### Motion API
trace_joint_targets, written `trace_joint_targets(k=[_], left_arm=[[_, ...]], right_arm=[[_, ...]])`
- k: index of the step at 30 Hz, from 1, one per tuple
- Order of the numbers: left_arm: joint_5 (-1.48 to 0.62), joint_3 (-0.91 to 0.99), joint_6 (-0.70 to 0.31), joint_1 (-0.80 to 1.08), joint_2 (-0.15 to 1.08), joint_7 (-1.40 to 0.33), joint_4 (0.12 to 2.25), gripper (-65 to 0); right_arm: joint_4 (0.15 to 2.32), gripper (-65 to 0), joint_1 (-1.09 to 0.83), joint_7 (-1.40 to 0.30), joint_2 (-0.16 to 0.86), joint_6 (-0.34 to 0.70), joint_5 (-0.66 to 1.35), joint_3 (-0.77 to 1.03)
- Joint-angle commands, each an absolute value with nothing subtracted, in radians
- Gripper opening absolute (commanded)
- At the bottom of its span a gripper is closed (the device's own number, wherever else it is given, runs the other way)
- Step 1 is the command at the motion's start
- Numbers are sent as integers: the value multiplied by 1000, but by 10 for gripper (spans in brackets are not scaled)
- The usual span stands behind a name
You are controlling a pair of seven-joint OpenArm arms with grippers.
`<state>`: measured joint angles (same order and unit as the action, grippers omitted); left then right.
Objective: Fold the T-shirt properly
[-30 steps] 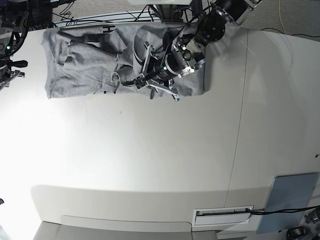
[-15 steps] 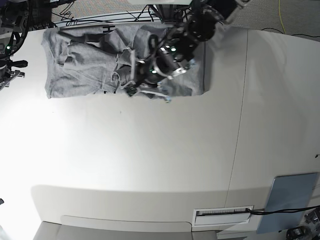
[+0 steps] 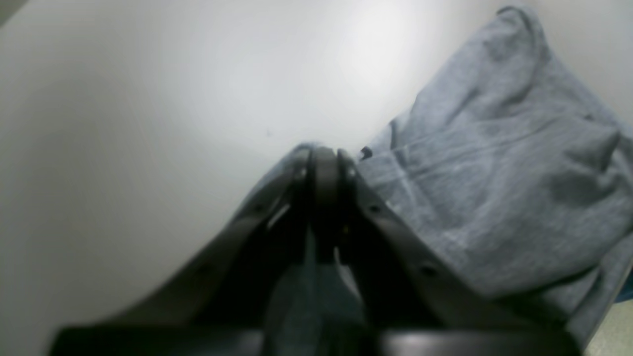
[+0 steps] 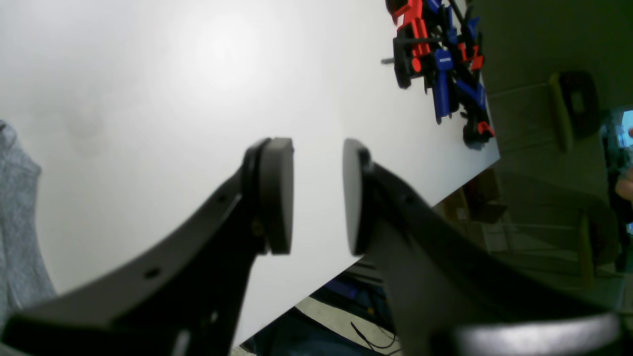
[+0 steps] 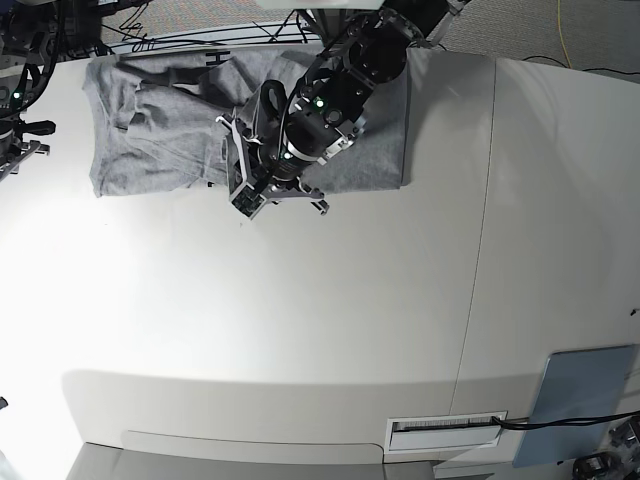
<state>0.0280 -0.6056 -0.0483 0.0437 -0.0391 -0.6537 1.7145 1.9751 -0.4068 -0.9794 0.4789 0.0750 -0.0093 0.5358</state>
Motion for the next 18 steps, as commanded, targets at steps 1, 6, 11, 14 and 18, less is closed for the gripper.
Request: trace_joint_targets(k=[1, 6, 11, 14, 18], left_arm=[[22, -606, -49, 33, -56, -627, 1730, -530], [5, -606, -49, 33, -56, -626, 1730, -335], [-7, -606, -117, 33, -53, -633, 1735, -315], [25, -606, -144, 47, -52, -679, 1776, -316], [124, -607, -216, 127, -27, -679, 1898, -318]], right_arm=[[1988, -477, -402, -964, 498, 64, -22, 545], [1988, -477, -402, -966, 498, 64, -22, 545], [1988, -477, -402, -965, 498, 64, -22, 545], [1988, -477, -402, -964, 498, 64, -22, 545], [1988, -477, -402, -956, 498, 64, -22, 545]])
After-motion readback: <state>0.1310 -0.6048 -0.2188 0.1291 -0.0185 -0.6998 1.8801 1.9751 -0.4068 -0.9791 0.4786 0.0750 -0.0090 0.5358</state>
